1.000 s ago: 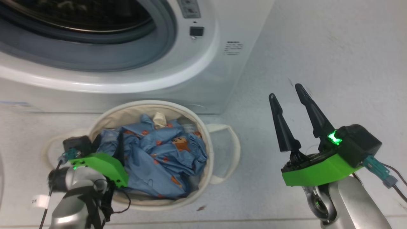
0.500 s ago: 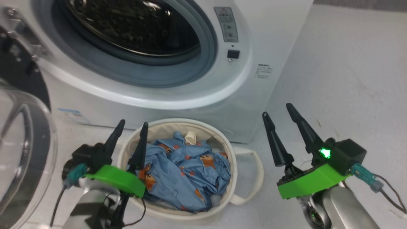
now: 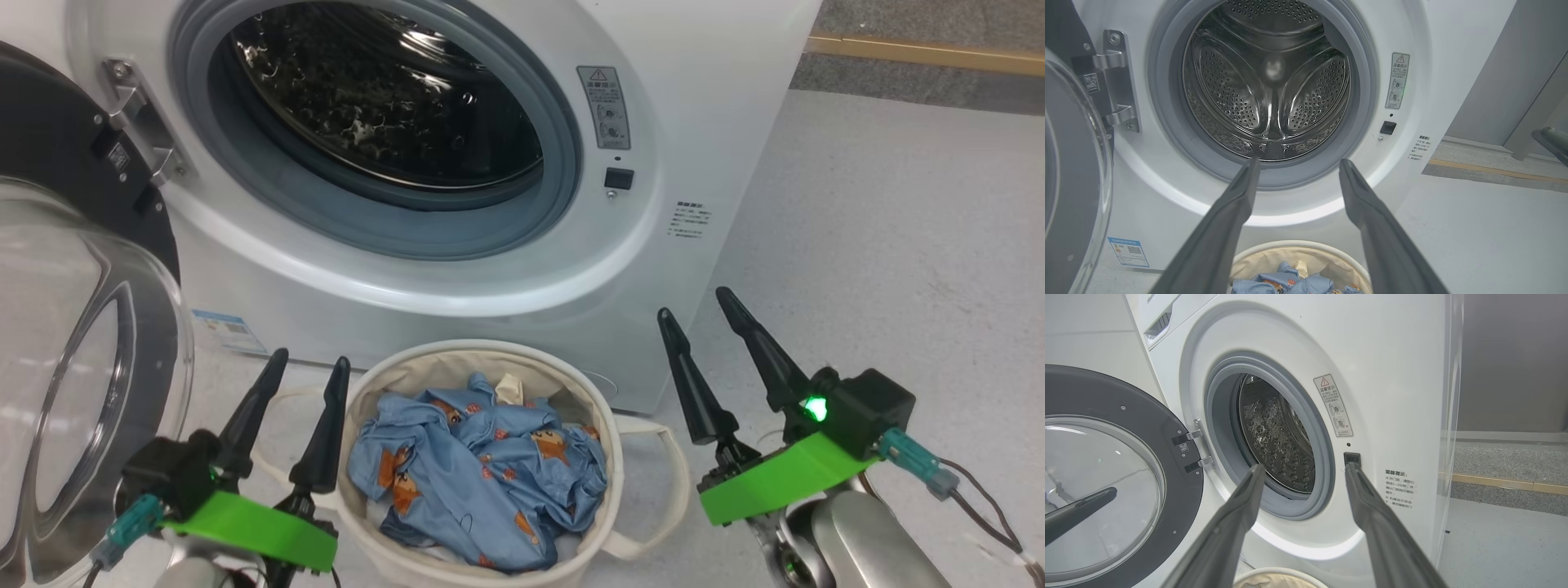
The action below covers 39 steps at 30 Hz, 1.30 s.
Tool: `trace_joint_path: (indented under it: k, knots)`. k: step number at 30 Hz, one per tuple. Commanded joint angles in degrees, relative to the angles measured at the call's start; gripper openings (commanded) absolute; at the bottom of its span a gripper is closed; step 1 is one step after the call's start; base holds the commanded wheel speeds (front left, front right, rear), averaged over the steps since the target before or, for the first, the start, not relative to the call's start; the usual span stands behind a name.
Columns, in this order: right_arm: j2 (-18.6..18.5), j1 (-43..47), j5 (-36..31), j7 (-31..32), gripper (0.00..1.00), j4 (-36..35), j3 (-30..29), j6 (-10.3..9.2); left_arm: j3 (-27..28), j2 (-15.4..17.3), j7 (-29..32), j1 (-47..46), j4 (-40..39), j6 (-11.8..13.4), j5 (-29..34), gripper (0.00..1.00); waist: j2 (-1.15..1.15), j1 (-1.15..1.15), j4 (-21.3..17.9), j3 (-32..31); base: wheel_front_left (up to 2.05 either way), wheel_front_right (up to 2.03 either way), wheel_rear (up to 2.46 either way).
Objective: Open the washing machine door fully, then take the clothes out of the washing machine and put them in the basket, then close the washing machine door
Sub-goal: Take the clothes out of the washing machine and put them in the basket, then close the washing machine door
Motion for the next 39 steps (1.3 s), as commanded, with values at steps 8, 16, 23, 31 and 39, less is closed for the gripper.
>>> trace_joint_path:
  k: [8,16,23,31,39]
  knots:
    - [0.6,0.0,-0.8,-0.3,1.00,-0.5,0.4,0.24,2.2,1.9,0.4,-0.3,-3.9,1.0,-0.4,1.00,0.00,0.00,0.1,-0.2,0.00,0.00,0.00]
    - [0.6,-0.2,-0.8,-0.3,1.00,-0.2,0.5,0.24,2.0,2.0,0.2,-0.2,-4.5,1.4,-0.5,1.00,0.00,0.00,0.0,0.0,0.00,0.00,0.00]
    - [0.4,-0.4,-0.6,-0.3,1.00,-0.3,0.4,0.24,2.2,1.9,0.4,-0.2,-4.5,1.5,-1.6,1.00,0.00,0.00,0.0,0.1,-0.42,0.19,0.23]
    - [0.2,-0.3,-0.4,-0.3,1.00,-0.4,0.6,0.24,1.9,2.0,0.5,-0.3,-4.5,1.7,-2.1,1.00,0.00,0.00,0.3,0.1,-1.44,1.21,0.23]
    - [0.2,-0.3,-0.3,-0.3,1.00,-0.4,0.7,0.24,1.8,2.0,0.2,-0.2,-4.5,1.9,-2.3,1.00,0.00,0.00,0.5,0.0,-2.19,2.01,0.17]
